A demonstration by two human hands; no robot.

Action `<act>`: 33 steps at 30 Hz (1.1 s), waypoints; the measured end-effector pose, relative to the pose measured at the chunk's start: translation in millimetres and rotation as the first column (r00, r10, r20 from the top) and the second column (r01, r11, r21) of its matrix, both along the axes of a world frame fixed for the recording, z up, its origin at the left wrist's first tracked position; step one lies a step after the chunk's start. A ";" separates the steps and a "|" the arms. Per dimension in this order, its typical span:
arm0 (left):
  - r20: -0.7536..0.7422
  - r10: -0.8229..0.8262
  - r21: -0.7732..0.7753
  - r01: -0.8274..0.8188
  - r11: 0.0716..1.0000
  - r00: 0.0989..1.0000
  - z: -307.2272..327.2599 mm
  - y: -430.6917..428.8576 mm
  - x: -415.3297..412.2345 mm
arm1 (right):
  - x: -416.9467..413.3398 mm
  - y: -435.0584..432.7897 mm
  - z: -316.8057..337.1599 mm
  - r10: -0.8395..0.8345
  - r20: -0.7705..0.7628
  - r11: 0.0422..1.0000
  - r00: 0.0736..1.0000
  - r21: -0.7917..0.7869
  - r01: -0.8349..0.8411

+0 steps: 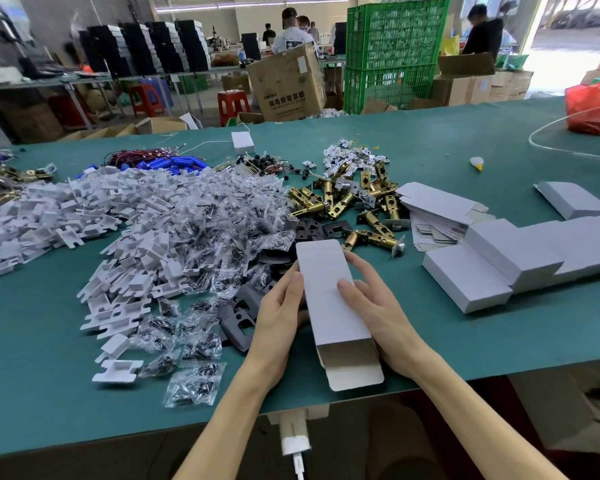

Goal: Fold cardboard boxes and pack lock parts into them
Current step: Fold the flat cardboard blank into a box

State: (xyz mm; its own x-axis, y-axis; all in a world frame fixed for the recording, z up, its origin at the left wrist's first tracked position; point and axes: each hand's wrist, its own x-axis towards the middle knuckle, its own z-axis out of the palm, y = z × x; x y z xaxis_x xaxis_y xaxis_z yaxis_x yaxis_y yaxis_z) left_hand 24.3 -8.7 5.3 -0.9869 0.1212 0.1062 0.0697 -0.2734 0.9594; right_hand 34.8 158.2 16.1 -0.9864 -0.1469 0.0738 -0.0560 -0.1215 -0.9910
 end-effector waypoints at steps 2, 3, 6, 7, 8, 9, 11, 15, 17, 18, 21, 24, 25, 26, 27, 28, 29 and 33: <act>-0.007 -0.002 0.004 0.002 1.000 1.000 0.2 0.4 -0.1 | -0.8 0.3 -1.6 -0.022 0.001 1.000 1.000 -0.014 0.022; -0.008 0.006 -0.002 -0.006 1.000 1.000 0.0 0.5 -0.2 | -1.1 0.2 -1.9 -0.031 0.004 0.999 1.000 -0.017 0.031; -0.013 0.040 -0.042 -0.040 0.998 0.999 -1.7 0.5 -0.8 | -0.6 0.3 -1.4 -0.044 0.028 0.999 0.999 -0.027 0.045; -0.016 0.044 -0.049 -0.045 0.998 0.999 -2.5 0.5 -1.1 | -0.5 0.5 -1.5 -0.044 0.043 0.998 0.998 -0.038 0.046; -0.018 0.045 -0.052 -0.046 0.998 0.999 -3.2 0.2 -1.1 | -0.3 0.6 -1.5 -0.043 0.058 0.998 0.997 -0.047 0.046; -0.015 0.045 -0.054 -0.046 0.998 0.999 -3.6 -0.2 -1.3 | 0.0 0.7 -1.5 -0.041 0.068 0.998 0.997 -0.050 0.044; 0.002 0.052 -0.056 -0.051 0.997 0.999 -4.3 -0.7 -2.0 | 0.5 1.0 -1.1 -0.036 0.078 0.998 0.996 -0.045 0.039; 0.028 0.091 -0.064 -0.089 0.994 0.995 -4.5 -0.7 -3.0 | 1.0 0.3 0.2 -0.042 0.086 0.999 0.995 -0.026 0.044; 0.024 0.102 -0.071 -0.100 0.992 0.995 -4.5 -0.7 -3.3 | 1.0 0.5 0.5 -0.063 0.090 0.998 0.994 -0.008 0.064; 0.022 0.098 -0.073 -0.096 0.993 0.995 -4.6 -0.7 -3.0 | 1.0 0.7 0.5 -0.073 0.091 0.997 0.993 -0.001 0.073; 0.014 0.070 -0.107 -0.068 0.992 0.997 -5.5 -0.9 -1.3 | 0.8 1.1 0.2 -0.093 0.088 0.996 0.992 0.025 0.091; 0.009 0.056 -0.125 -0.054 0.991 0.998 -4.6 -0.4 1.0 | 0.1 0.9 -0.2 -0.098 0.075 0.995 0.992 0.033 0.096; 0.008 0.059 -0.125 -0.057 0.990 0.998 -3.7 -0.3 1.5 | -0.1 0.9 -0.2 -0.101 0.073 0.995 0.992 0.032 0.098; 0.009 0.062 -0.124 -0.061 0.990 0.998 -3.1 -0.2 1.9 | -0.2 1.0 0.0 -0.103 0.073 0.994 0.992 0.032 0.100; 0.009 0.064 -0.123 -0.063 0.990 0.998 -2.7 -0.1 2.1 | -0.1 1.2 0.0 -0.105 0.074 0.994 0.992 0.030 0.103; 0.007 0.067 -0.123 -0.066 0.990 0.998 -2.6 0.0 2.1 | -0.1 1.2 0.2 -0.108 0.074 0.994 0.991 0.029 0.106; 0.003 0.071 -0.121 -0.070 0.990 0.997 -2.4 -0.1 2.1 | -0.2 1.3 0.1 -0.109 0.073 0.994 0.991 0.029 0.108; 0.006 0.075 -0.105 -0.074 0.992 0.997 -2.9 -0.2 1.1 | -0.5 2.1 -1.2 -0.106 0.067 0.994 0.992 0.026 0.105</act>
State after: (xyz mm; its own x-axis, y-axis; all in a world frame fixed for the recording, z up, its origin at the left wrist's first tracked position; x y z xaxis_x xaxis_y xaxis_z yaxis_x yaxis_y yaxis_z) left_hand 25.4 -8.9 2.3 -0.9946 0.0572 0.0866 0.0760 -0.1660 0.9832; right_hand 34.3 160.3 15.0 -0.9991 -0.0426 0.0032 0.0009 -0.0959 -0.9954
